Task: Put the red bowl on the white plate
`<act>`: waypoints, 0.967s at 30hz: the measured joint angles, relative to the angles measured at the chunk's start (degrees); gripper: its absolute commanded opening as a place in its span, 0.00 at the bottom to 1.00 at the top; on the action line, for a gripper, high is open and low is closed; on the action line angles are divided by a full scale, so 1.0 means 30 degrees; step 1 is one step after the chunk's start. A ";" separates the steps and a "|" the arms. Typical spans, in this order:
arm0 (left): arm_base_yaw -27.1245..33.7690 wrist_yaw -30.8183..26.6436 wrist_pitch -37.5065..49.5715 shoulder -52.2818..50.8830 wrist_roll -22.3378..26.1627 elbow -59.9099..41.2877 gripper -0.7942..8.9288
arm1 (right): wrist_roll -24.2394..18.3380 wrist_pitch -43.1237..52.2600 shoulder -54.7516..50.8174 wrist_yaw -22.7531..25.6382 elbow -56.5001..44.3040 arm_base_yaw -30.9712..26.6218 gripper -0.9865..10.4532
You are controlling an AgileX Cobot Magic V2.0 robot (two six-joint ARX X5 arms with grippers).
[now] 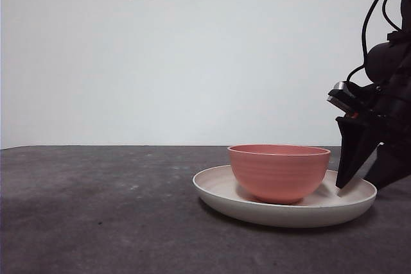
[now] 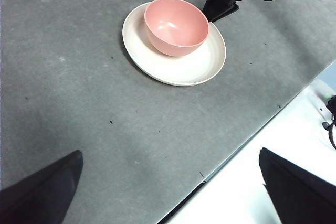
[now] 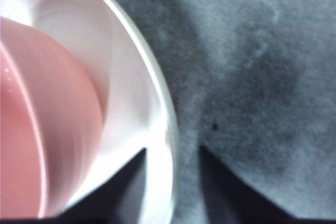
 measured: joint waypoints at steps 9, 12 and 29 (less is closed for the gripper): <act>0.0000 0.0000 0.0000 0.0000 0.0000 0.0000 0.76 | 0.0321 0.0109 0.0000 0.0036 0.0000 0.0000 0.10; 0.0000 0.0000 0.0000 0.0000 0.0000 0.0000 0.76 | 0.0510 0.0117 0.0000 0.0036 0.0000 0.0000 0.10; 0.0000 0.0000 0.0000 0.0000 0.0000 0.0000 0.76 | 0.1719 -0.1588 -0.0437 0.0080 0.3191 0.0991 0.10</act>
